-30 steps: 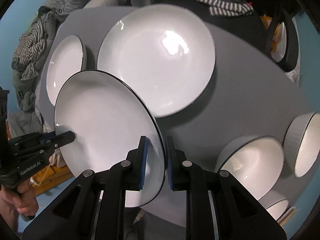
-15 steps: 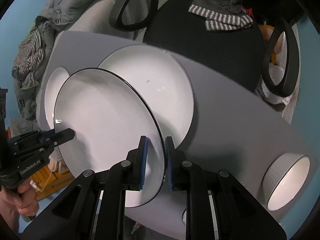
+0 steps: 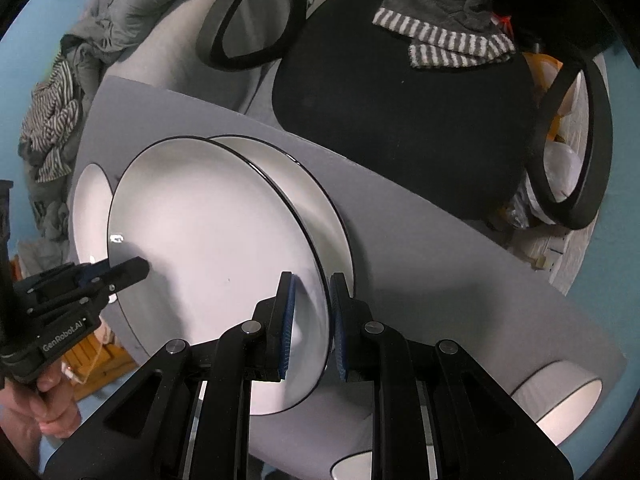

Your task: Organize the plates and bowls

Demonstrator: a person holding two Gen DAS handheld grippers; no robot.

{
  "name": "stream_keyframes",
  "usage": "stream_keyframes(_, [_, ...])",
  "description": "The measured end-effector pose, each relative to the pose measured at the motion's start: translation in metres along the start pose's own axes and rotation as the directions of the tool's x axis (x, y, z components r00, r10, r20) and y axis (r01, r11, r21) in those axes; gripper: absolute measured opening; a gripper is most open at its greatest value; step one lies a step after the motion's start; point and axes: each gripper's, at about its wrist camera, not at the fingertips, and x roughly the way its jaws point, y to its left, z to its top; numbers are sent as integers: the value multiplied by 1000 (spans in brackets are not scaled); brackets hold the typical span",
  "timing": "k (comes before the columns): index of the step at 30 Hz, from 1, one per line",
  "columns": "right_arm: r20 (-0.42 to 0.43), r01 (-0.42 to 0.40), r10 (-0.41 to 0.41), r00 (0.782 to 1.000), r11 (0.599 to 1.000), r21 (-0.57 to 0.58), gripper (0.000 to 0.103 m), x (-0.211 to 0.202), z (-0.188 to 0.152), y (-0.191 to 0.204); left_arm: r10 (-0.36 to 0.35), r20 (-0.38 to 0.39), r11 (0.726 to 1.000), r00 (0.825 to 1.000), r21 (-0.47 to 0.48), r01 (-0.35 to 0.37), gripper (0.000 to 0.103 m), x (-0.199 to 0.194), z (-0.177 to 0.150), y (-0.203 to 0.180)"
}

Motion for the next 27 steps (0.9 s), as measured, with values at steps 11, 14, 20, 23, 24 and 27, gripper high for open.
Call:
stream_keyframes(11, [-34,-2,2,999,1000,-13,18,10,7,-1,54,-13,998,998,-25,-54,15,9,7,-6])
stream_keyframes(14, [-45,-3,3,999,1000,4,18,13,8,-1,59,-30,997,998,-42,-60,16,15,8,-5])
stream_keyframes(20, [-54,-19,23,998,998,62,18,14,12,-7,44,-31,997,999,-60,-46,16,15,11,-3])
stream_keyframes(23, [-79,1,5,997,997,83,18,14,14,-5,43,-25,997,999,-58,-44,16,12,10,-3])
stream_keyframes(24, [-86,14,-7,996,997,81,18,14,14,-4,46,-19,997,999,-55,-47,17,10,10,-2])
stream_keyframes(27, [-102,55,-48,994,996,67,18,13,15,1,51,1,998,999,-48,-51,22,5,9,-6])
